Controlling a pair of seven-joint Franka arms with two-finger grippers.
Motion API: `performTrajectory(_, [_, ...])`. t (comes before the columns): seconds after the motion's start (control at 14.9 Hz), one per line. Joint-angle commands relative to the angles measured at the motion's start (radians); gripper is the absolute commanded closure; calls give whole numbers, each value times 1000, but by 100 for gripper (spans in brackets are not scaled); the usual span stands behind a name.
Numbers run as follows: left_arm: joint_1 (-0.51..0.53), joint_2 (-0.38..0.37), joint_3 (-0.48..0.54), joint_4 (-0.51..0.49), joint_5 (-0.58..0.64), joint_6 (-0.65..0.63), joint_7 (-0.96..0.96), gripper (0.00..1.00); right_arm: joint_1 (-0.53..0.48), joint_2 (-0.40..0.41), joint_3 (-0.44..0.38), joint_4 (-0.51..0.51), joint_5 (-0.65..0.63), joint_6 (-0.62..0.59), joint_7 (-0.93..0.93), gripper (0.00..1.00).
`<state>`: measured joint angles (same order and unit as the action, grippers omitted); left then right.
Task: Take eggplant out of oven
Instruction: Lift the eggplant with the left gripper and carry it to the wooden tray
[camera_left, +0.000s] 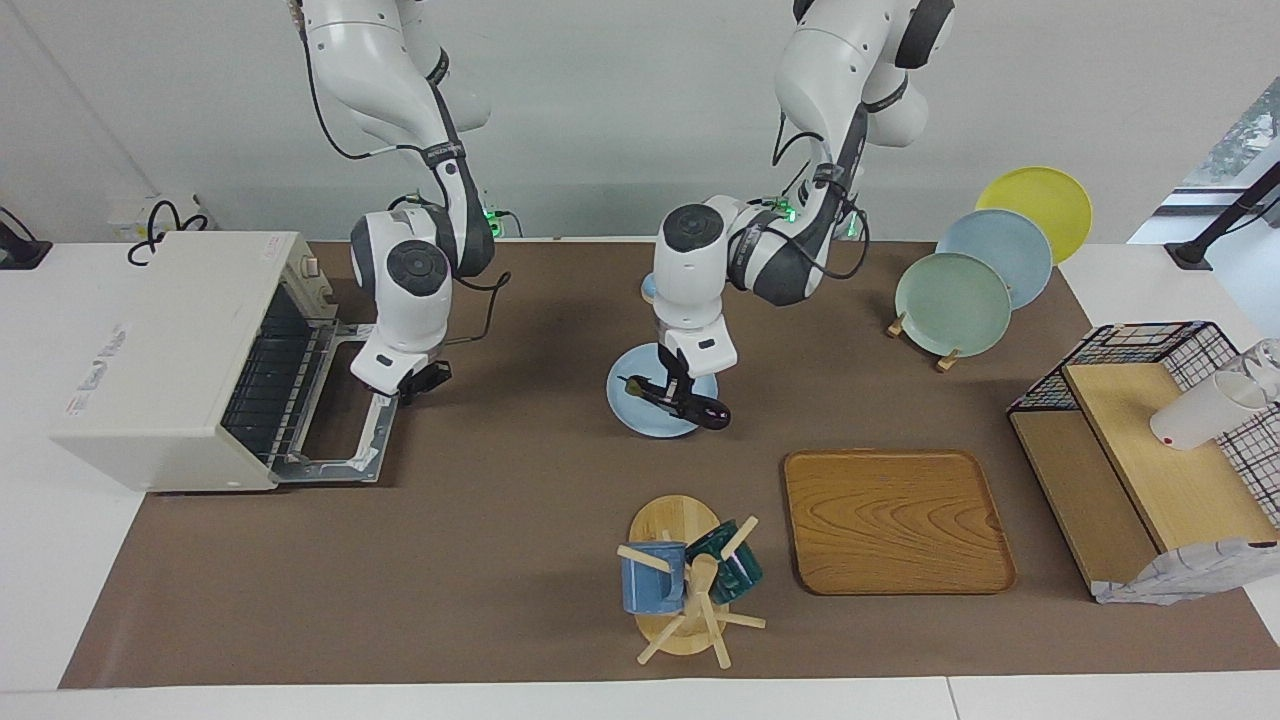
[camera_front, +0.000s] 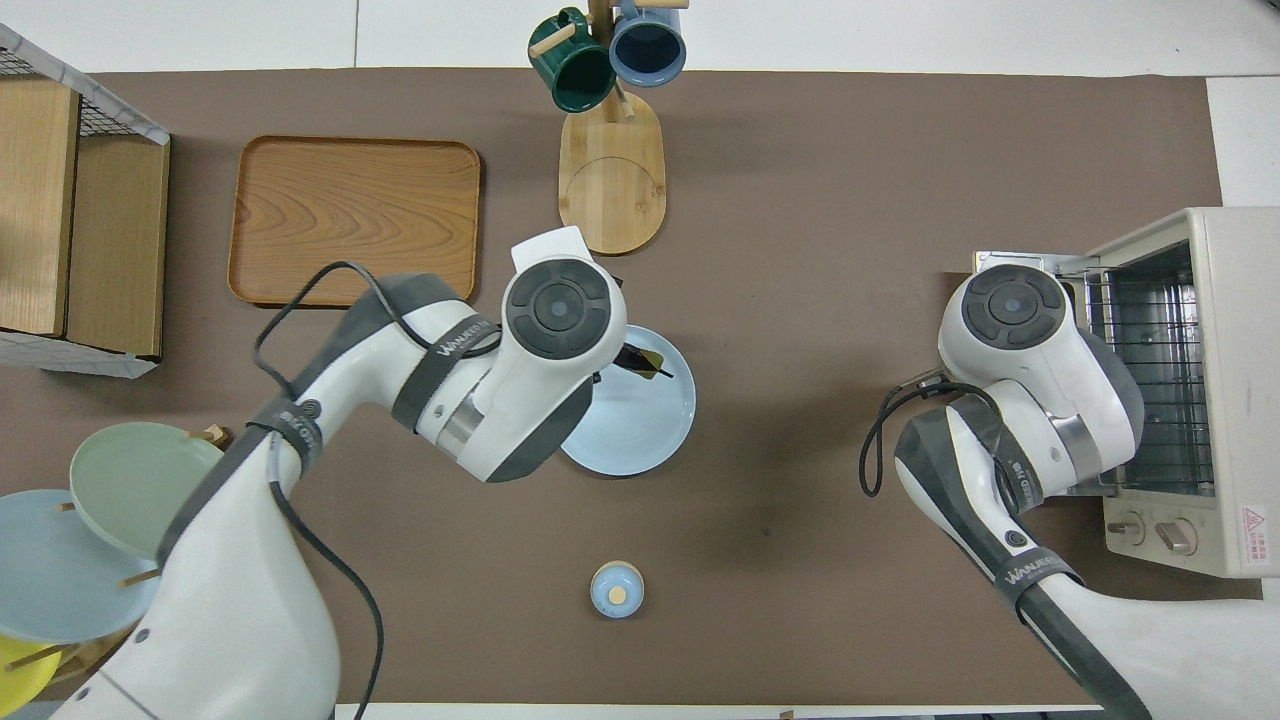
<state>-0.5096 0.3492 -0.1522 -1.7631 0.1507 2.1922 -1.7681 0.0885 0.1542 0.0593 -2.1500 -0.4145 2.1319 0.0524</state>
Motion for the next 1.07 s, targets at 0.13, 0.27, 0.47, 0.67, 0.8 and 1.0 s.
performTrajectory(0.13, [152, -23, -6, 82, -34, -77, 414, 100, -88, -51, -26, 84, -52, -72, -192, 100])
performTrajectory(0.27, [225, -6, -6, 112, -83, -92, 681, 100, -119, -74, -26, 93, -46, -79, -244, 100])
performTrajectory(0.47, [330, 7, -7, 120, -125, -95, 996, 100, -133, -84, -26, 165, -43, -180, -301, 100])
performTrajectory(0.67, [374, 52, -3, 141, -119, -94, 1162, 100, -168, -91, -27, 194, -17, -231, -362, 100])
performTrajectory(0.8, [404, 109, -3, 195, -111, -94, 1248, 100, -200, -96, -27, 193, 13, -231, -388, 100])
performTrajectory(1.0, [430, 169, -1, 231, -106, -83, 1390, 100, -205, -107, -29, 194, 49, -240, -394, 100])
